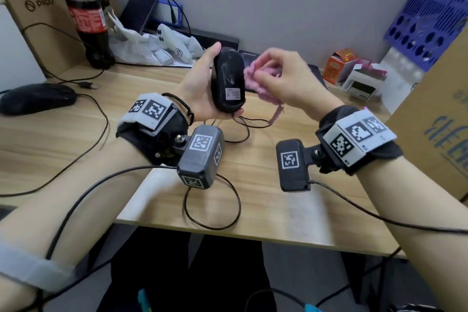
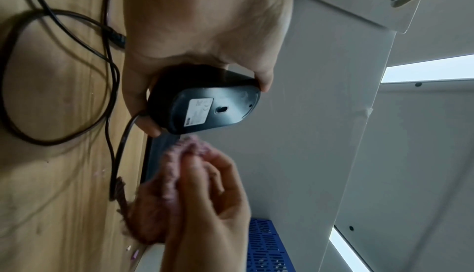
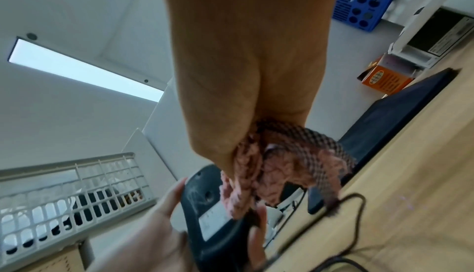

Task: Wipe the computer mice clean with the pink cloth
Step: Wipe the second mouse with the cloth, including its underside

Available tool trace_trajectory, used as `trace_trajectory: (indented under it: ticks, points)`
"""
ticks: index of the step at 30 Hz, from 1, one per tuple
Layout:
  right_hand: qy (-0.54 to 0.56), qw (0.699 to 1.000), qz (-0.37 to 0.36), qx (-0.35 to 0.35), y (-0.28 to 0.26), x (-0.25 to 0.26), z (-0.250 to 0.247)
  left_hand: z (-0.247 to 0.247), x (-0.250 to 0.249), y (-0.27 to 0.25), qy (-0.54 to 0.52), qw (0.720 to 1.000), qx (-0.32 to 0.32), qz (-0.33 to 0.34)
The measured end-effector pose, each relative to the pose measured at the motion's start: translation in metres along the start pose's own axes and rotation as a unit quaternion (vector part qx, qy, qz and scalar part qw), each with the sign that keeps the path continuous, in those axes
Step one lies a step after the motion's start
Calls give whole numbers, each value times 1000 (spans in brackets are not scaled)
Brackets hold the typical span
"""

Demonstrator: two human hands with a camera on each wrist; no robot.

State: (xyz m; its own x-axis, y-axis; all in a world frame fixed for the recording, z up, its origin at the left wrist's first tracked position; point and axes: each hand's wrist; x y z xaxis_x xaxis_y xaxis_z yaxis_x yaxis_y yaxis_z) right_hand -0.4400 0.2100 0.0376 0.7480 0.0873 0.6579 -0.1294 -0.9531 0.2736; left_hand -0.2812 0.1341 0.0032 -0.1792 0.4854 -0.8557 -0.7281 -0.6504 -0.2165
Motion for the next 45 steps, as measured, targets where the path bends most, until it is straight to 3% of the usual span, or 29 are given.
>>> trace_trajectory:
  ticks: [3, 8, 10, 14, 16, 18, 20, 23, 27, 30, 35, 37, 39, 43, 45]
  points:
    - [14, 996, -49, -77, 20, 19, 2, 2, -1, -4, 8, 1000, 0, 4]
    - [-20, 996, -56, -59, 27, 28, 35, 2, -7, -11, -25, 1000, 8, -4]
    - [-28, 998, -44, -31, 19, 24, 46, -5, -8, -12, -35, 999, -15, -9]
    - [-96, 989, -32, 110, 5, 14, 47, -18, -7, -13, -29, 998, -53, -3]
    - [-110, 984, -19, 137, 4, 13, 41, -21, -6, -14, -39, 998, -53, 2]
    - [-53, 993, 2, 102, 6, 18, 34, -23, -4, -13, -51, 998, -32, 4]
    - [3, 1000, 1, 20, 14, 25, 28, -20, -2, -13, -47, 999, -24, 9]
    - [-11, 998, -45, -46, 27, 35, 34, -12, 1, -13, -78, 996, -35, 31]
    - [-103, 988, -104, 45, 27, 35, 53, -14, -2, -7, -150, 987, -51, 22]
    - [-108, 973, -170, 109, 19, 31, 57, -23, -6, -5, -187, 981, -49, 8]
    - [-89, 943, -225, 230, 3, 26, 48, -30, -16, -5, -114, 990, -78, -9]
    - [-57, 939, -215, 263, -1, 24, 37, -30, -16, -6, -123, 988, -98, -12]
    - [-14, 952, -193, 236, 0, 25, 26, -28, -14, -6, -147, 986, -82, 1]
    - [27, 982, -166, 91, 12, 39, 25, -27, -10, -3, -188, 981, -46, 6]
    - [45, 983, -158, 78, 18, 53, 33, -23, -9, -4, -206, 978, -31, 18]
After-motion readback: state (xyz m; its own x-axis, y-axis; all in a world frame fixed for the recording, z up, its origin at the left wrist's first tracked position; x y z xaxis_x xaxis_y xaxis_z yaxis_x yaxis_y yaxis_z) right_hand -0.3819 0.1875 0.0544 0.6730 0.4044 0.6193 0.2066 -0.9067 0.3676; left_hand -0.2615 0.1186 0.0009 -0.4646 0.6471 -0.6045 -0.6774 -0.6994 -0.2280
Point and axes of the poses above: each hand's wrist, its own y-axis towards the middle knuckle, its own z-axis out of the palm, x = y × z, and after that the axes turned 2 degrees about x, right-handed
